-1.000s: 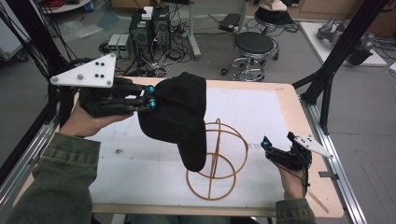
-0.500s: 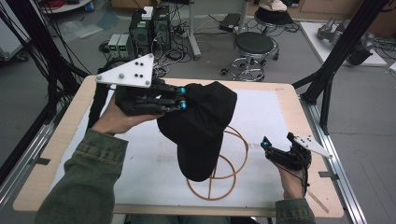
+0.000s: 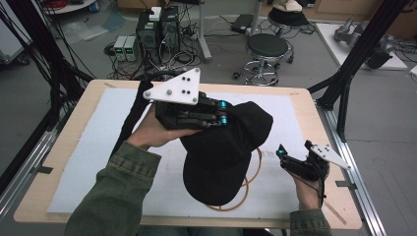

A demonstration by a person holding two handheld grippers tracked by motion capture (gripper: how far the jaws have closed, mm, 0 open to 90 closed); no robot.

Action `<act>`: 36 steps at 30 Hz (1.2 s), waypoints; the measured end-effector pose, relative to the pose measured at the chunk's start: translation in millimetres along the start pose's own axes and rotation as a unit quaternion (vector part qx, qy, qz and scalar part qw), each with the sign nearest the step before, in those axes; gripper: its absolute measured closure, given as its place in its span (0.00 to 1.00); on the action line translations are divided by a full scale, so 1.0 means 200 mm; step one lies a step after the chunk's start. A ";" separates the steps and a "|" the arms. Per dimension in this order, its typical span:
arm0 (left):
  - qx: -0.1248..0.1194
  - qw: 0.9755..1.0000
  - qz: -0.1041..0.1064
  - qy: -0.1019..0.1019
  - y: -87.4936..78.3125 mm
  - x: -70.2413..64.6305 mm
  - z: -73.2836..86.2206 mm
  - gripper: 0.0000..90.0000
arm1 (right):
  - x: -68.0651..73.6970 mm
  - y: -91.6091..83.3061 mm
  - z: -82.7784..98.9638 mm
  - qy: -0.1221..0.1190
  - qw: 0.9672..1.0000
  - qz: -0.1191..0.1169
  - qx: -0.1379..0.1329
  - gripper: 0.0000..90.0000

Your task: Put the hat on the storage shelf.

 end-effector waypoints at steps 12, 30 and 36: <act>0.056 0.998 0.022 0.005 0.22 0.00 -0.02 0.95 | 0.02 0.00 0.03 -0.023 1.000 0.008 0.000 0.01; 0.098 0.993 0.062 -0.027 0.33 0.00 0.05 0.88 | 0.01 0.00 0.03 -0.016 1.000 0.003 0.002 0.01; 0.092 0.994 0.053 -0.040 0.33 0.00 0.08 0.76 | 0.00 0.00 0.03 -0.013 1.000 0.004 0.003 0.01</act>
Point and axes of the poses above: each handheld gripper's, and its own axes: y roughly forward along the jaws, z roughly out of its underside, x roughly to its left, the point moved 3 cm from there along y, roughly forward along the jaws, and after that the axes turned 13 degrees about y, right-handed, at the moved point
